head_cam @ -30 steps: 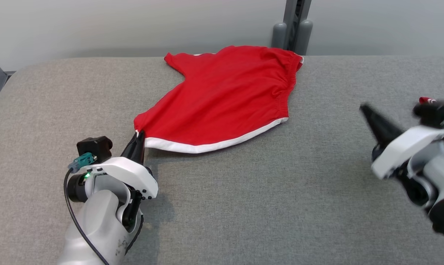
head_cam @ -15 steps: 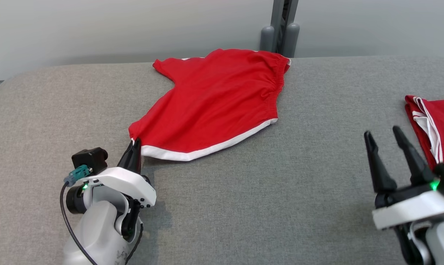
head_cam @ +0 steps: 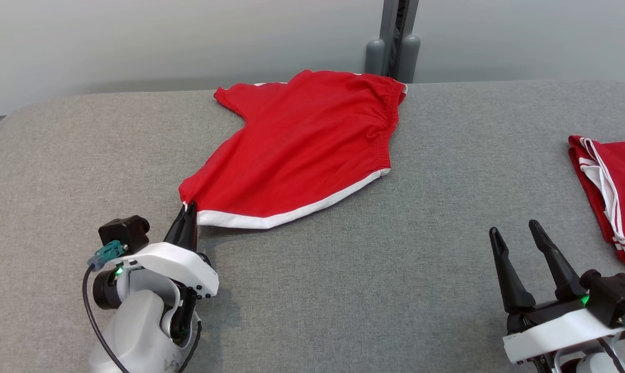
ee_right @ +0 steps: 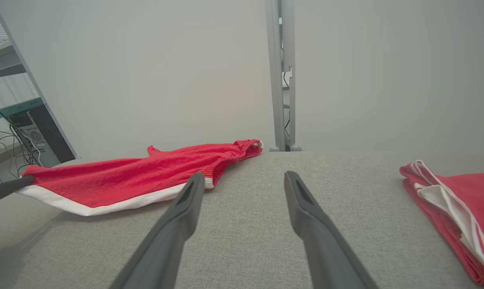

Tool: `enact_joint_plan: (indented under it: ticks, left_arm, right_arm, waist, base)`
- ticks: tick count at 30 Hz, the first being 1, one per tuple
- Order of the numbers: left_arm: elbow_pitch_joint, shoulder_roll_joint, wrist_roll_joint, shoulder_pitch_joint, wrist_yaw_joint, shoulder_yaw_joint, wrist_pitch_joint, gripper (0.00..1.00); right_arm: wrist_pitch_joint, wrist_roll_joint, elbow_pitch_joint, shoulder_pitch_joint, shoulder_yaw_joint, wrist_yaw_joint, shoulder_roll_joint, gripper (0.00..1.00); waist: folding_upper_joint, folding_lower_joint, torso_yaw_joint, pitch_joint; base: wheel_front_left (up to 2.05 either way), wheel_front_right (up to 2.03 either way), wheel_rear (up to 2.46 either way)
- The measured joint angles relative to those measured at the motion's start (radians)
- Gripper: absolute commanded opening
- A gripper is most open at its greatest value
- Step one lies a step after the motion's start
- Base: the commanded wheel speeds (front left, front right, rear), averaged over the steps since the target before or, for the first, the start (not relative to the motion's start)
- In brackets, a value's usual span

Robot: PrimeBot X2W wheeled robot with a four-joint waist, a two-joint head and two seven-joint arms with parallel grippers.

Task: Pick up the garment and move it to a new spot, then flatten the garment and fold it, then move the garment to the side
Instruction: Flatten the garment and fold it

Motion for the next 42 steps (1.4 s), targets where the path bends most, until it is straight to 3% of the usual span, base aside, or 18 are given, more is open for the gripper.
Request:
enact_joint_plan:
  ticks: [35, 42]
  left_arm:
    - [0.002, 0.000, -0.030, 0.019, 0.013, -0.034, 0.000, 0.00]
    - [-0.016, 0.001, -0.043, -0.004, 0.015, -0.046, 0.000, 0.00]
  right_arm:
    - [0.000, 0.007, 0.036, 0.000, 0.006, 0.000, 0.003, 1.00]
    - [0.000, 0.014, 0.107, -0.088, 0.093, 0.000, -0.025, 1.00]
  waist:
    - [0.0000, 0.0000, 0.020, 0.003]
    - [0.0000, 0.0000, 0.031, 0.033]
  base:
    - [0.00, 0.00, 0.00]
    - [0.00, 0.00, 0.00]
